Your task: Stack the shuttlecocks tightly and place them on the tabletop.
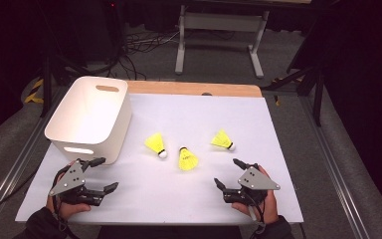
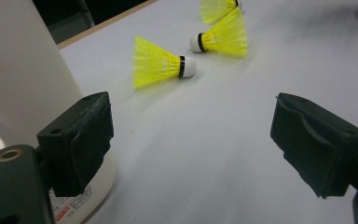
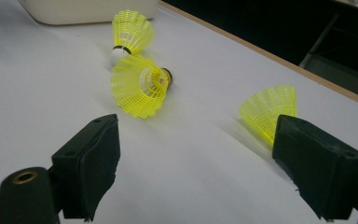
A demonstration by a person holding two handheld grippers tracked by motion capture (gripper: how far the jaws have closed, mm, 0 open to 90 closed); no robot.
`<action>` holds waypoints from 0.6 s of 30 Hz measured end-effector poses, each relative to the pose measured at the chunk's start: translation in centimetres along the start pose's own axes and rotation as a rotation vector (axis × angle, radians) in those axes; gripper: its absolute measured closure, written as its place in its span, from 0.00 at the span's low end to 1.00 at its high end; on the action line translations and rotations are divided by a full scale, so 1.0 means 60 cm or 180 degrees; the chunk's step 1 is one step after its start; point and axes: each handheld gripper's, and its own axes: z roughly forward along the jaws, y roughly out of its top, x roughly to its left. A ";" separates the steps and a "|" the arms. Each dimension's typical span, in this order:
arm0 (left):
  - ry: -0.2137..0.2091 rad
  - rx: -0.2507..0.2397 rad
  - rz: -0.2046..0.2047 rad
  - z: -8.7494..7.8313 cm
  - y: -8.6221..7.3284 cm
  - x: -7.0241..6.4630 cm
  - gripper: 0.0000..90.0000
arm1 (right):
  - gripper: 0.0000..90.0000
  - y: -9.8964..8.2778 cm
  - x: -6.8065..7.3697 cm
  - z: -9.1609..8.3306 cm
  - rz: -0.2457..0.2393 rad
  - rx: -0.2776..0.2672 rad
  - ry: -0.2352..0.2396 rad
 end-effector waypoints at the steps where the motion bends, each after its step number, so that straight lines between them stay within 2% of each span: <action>1: 0.0000 0.0000 0.0000 0.000 0.000 0.000 0.16 | 0.18 -0.001 -0.001 0.000 0.0003 0.0006 0.0001; 5: -0.0022 0.0003 0.0043 0.003 0.004 -0.007 0.16 | 0.19 0.001 -0.003 -0.007 0.0025 -0.0047 -0.0058; 13: -0.0054 0.0054 0.0103 0.012 0.010 -0.011 0.18 | 0.20 0.009 -0.001 -0.007 0.0005 -0.0100 -0.0048; 14: -0.0043 0.0095 0.0164 0.019 0.013 -0.010 0.18 | 0.20 0.009 0.000 -0.007 -0.0005 -0.0121 -0.0066; 18: -0.0085 0.0123 0.0169 0.038 0.021 -0.009 0.19 | 0.20 0.009 -0.002 -0.007 -0.0006 -0.0129 -0.0057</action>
